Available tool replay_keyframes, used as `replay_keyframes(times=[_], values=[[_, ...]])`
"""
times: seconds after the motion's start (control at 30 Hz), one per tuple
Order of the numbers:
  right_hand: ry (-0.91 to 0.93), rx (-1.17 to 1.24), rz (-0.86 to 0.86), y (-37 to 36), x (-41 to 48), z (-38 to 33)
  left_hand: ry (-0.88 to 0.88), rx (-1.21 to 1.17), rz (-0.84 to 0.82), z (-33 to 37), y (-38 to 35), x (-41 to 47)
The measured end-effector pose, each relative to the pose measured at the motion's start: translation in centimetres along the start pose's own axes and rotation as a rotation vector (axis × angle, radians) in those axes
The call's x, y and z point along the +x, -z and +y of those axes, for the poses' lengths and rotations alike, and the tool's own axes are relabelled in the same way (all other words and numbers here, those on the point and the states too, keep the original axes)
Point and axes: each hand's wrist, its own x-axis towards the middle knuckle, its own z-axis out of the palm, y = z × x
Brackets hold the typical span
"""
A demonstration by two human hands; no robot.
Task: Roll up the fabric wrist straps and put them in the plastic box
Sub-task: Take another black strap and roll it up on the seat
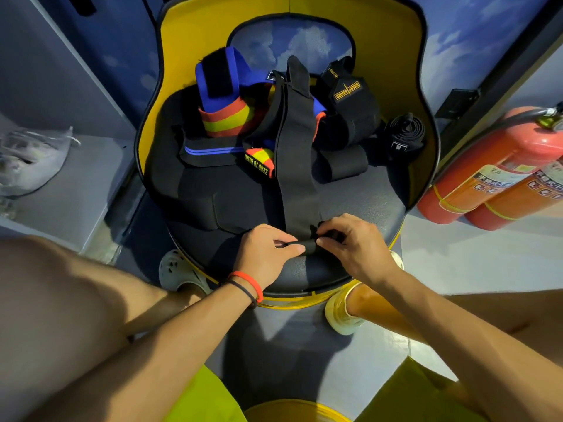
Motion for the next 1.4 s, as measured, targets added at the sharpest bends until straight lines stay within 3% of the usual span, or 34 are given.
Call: replay_keyframes(times=[0.13, 0.27, 0.43, 0.53, 0.93, 1.1, 1.27, 1.4], values=[[0.182, -0.185, 0.068, -0.3, -0.5, 0.0, 0.041, 0.017, 0.014, 0.3, 0.0, 0.4], [0.293, -0.408, -0.053, 0.1, -0.6, 0.2, 0.062, 0.112, -0.047, 0.8, 0.5, 0.9], [0.198, -0.271, -0.079, -0.2, -0.4, 0.1, 0.015, 0.271, 0.005, 1.4, 0.7, 1.2], [0.169, -0.228, -0.059, -0.2, -0.5, 0.0, 0.028, 0.178, 0.065, 1.7, 0.8, 1.7], [0.348, -0.407, -0.100, 0.8, 0.1, -0.9, 0.119, 0.147, 0.092, 1.7, 0.9, 3.7], [0.254, -0.325, -0.151, 0.6, 1.0, -0.8, 0.126, 0.204, 0.065, 1.7, 1.3, 4.4], [0.113, -0.198, -0.074, -0.2, 1.1, -0.9, 0.122, 0.175, 0.125, 1.8, 1.2, 4.5], [0.100, -0.184, -0.057, 0.0, 1.4, -1.0, 0.119, 0.161, 0.144, 1.6, 1.1, 4.7]])
